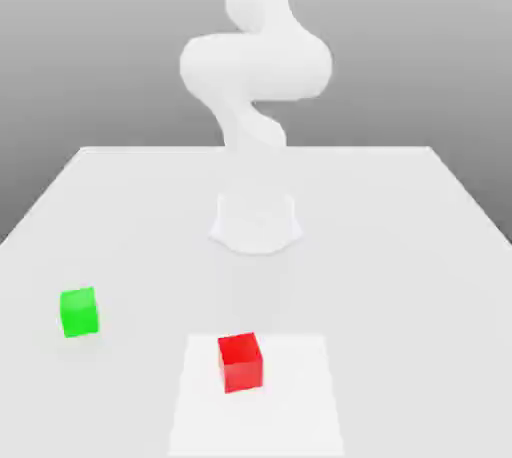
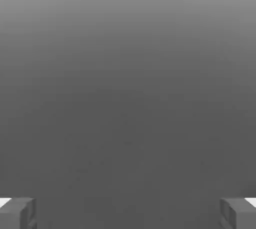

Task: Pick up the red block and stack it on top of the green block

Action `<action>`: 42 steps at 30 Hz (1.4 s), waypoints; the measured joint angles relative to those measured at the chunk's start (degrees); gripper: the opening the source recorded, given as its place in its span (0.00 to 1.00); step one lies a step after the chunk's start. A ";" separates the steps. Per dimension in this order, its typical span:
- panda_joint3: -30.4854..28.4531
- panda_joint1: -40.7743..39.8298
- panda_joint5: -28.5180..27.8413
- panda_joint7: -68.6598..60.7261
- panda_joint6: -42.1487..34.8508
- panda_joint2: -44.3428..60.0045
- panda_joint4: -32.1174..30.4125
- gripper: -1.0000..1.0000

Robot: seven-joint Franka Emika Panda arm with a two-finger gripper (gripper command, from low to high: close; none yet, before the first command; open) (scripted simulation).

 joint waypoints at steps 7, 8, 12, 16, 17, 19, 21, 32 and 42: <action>1.82 -3.04 -6.70 -0.96 8.58 15.61 -8.76 0.50; 1.73 -3.33 -7.31 -1.33 9.79 17.79 -9.98 0.50; 0.61 -3.90 -8.39 -3.97 14.95 26.72 -15.07 0.50; -0.79 -3.49 -5.53 -9.42 20.46 35.03 -20.29 0.50; -0.91 -3.33 -3.79 -11.49 21.82 36.90 -21.58 0.50; -0.67 -2.97 0.51 -15.99 24.42 40.34 -23.76 0.50; -0.45 -2.88 2.14 -17.54 26.75 43.14 -24.11 0.50; -1.03 -2.55 1.98 -17.61 37.09 55.33 -22.75 0.00; -0.41 -3.02 2.55 -17.85 31.63 48.85 -23.44 0.00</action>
